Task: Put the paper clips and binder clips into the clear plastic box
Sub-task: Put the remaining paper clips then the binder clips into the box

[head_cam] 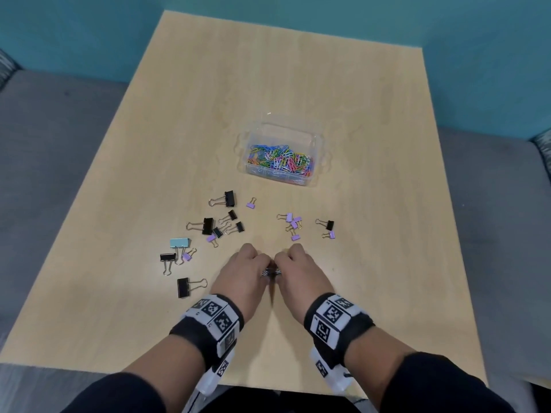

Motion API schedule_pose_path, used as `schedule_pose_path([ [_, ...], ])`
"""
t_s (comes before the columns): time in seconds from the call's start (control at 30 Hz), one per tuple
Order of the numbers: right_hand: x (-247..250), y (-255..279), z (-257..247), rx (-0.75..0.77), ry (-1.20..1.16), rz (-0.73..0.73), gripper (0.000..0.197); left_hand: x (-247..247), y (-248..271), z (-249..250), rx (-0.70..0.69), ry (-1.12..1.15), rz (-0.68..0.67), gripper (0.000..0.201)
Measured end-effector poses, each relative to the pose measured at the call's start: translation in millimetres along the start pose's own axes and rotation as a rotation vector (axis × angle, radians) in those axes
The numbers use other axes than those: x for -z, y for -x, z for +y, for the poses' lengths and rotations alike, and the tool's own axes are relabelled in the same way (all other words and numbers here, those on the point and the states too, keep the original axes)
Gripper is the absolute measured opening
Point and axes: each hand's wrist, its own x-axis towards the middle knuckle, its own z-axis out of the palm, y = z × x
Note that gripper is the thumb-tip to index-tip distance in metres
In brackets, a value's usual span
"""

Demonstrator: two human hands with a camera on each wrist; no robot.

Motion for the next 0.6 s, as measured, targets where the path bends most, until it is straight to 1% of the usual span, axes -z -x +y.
schedule_pose_path([
  [0.17, 1.9, -1.8, 6.3, 0.060, 0.046, -0.029, 0.020, 1.9, -0.2, 0.5, -0.020, -0.020, 0.017, 0.011],
  [0.3, 8.9, 0.4, 7.9, 0.054, 0.032, -0.026, 0.009, 2.4, 0.1, 0.3, 0.025, 0.030, 0.072, 0.006],
  [0.4, 12.7, 2.5, 12.7, 0.019, -0.011, -0.027, 0.003, 2.8, -0.7, -0.7, 0.092, 0.096, 0.091, 0.009],
  [0.6, 18.5, -0.1, 24.8, -0.059, -0.132, -0.053, 0.009, 9.1, -0.8, -7.5, 0.163, 0.216, 0.048, 0.020],
])
